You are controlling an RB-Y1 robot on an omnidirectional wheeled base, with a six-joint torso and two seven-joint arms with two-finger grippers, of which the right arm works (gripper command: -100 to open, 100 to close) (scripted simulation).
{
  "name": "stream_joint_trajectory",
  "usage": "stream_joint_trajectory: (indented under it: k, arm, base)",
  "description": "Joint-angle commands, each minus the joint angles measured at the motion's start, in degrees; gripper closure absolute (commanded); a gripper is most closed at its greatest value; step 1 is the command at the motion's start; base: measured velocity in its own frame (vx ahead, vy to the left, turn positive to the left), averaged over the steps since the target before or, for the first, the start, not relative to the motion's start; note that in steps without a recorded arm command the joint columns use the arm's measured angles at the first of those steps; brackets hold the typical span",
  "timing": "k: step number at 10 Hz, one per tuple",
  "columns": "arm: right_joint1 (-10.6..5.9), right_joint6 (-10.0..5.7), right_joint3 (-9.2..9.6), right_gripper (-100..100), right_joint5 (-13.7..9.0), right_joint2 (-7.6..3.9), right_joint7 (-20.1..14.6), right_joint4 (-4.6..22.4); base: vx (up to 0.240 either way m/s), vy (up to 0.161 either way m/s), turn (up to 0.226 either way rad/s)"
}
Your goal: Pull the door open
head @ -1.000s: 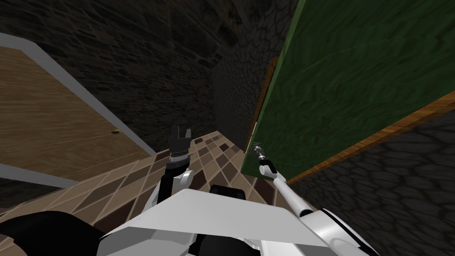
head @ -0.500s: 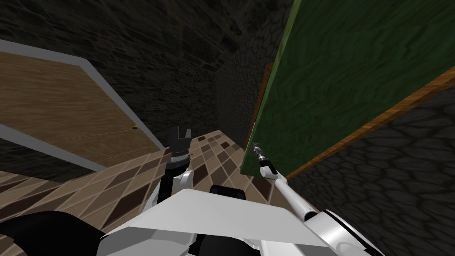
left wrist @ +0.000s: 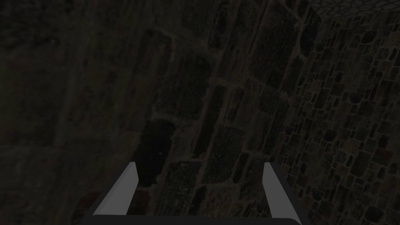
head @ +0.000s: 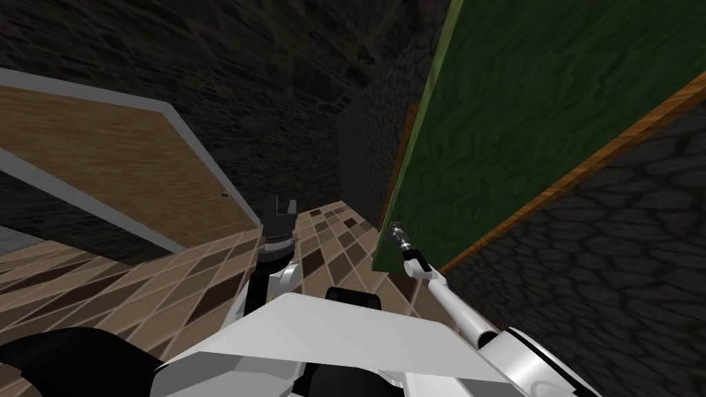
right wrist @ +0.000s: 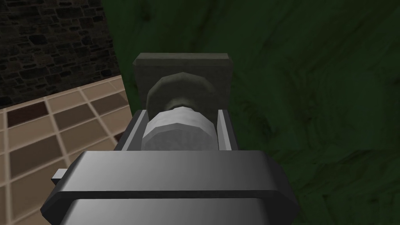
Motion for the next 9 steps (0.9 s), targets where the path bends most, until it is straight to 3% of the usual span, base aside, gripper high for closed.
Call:
stream_joint_trajectory:
  k: [1,9]
  arm:
    - [0.08,-0.4,0.9,100,0.2,-0.55,-0.8,-0.5]
    - [1.01,-2.92,7.13,100,1.6,-5.17,-6.4,-3.5]
  base:
    - [-0.16,-0.077,0.068]
    - [-0.18,-0.103,0.075]
